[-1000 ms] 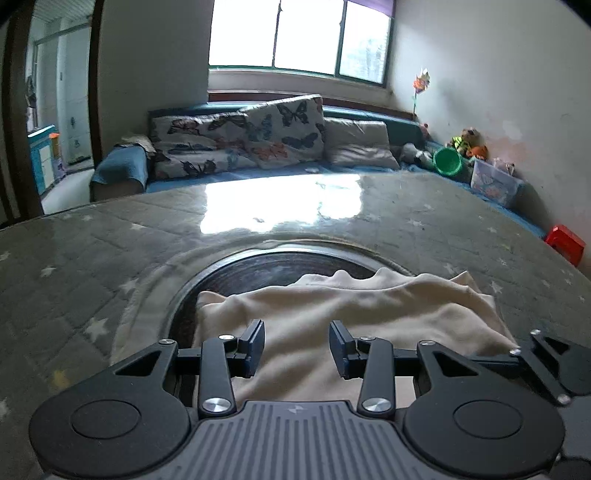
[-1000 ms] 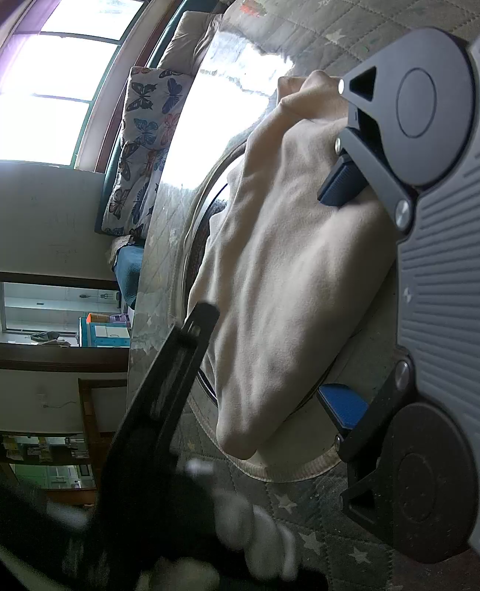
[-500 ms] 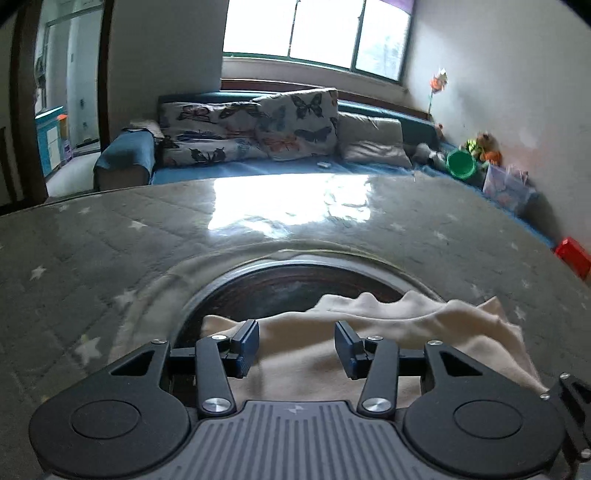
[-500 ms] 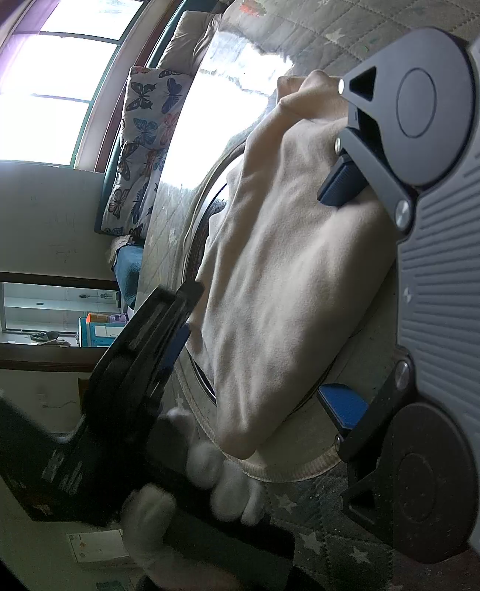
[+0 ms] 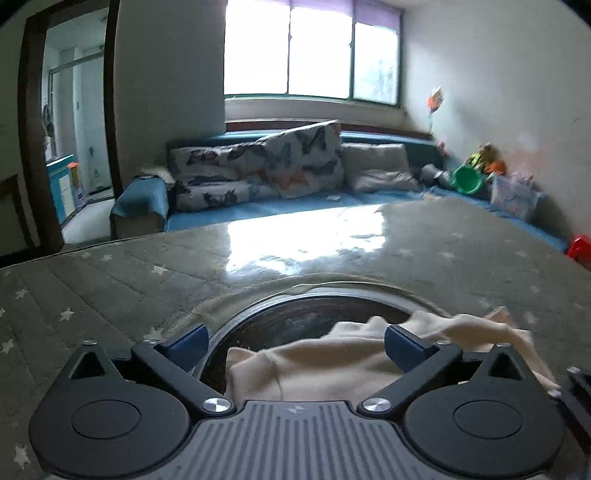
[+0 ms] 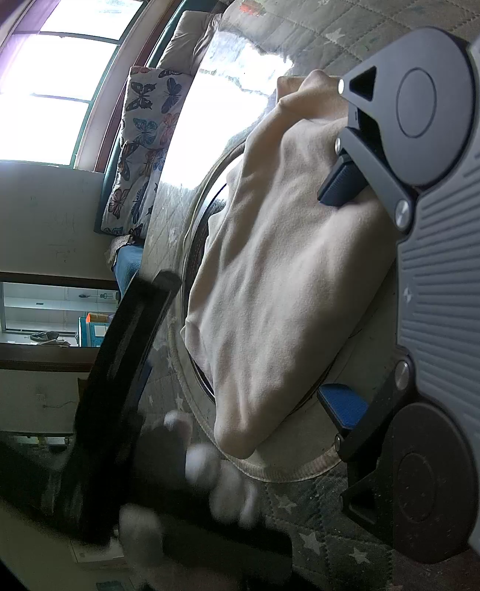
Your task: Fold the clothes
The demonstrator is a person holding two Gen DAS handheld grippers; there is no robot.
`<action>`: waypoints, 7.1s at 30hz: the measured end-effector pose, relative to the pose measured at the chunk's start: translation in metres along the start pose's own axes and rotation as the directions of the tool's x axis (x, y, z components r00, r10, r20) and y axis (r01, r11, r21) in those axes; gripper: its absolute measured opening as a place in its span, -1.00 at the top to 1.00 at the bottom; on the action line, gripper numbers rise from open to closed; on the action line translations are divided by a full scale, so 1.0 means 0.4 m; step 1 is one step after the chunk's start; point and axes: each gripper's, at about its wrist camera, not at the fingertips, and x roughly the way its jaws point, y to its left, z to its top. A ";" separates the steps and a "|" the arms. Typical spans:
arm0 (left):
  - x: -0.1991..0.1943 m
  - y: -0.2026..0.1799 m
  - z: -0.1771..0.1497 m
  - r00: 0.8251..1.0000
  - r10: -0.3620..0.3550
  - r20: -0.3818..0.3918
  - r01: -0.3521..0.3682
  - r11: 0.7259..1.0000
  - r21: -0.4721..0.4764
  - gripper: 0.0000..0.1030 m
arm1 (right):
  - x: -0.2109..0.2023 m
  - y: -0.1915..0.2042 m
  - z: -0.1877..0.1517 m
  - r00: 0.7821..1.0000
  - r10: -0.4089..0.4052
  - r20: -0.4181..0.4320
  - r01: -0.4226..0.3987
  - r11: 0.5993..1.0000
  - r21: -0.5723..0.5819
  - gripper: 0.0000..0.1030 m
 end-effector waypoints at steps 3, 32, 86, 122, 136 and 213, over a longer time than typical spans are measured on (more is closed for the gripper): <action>-0.040 0.006 -0.028 1.000 -0.019 -0.010 0.019 1.000 0.013 -1.00 | 0.000 0.001 0.000 1.000 0.000 0.000 0.000 1.000 0.000 -1.00; -0.117 0.054 -0.128 0.980 0.179 -0.087 -0.186 0.980 -0.075 -1.00 | 0.008 0.006 0.000 1.000 -0.005 0.000 0.005 1.000 -0.002 -1.00; -0.124 -0.008 -0.116 0.986 0.124 -0.110 -0.123 0.992 0.015 -1.00 | 0.028 -0.363 0.077 0.932 -0.357 -0.062 0.363 0.912 0.194 -1.00; 0.011 0.014 -0.087 0.980 0.007 -0.198 -0.022 0.997 -0.072 -0.92 | -0.064 -0.357 -0.031 1.000 -0.002 0.000 0.001 0.892 0.452 -0.14; 0.044 0.024 -0.069 0.974 -0.079 -0.214 0.061 0.994 -0.088 -0.42 | -0.039 -0.313 -0.027 1.000 -0.028 0.013 0.020 0.913 0.408 0.03; -0.159 0.016 -0.167 0.978 0.131 -0.164 -0.129 0.991 0.022 -0.56 | -0.086 -0.164 -0.017 0.989 -0.107 0.105 0.085 0.977 0.194 -0.49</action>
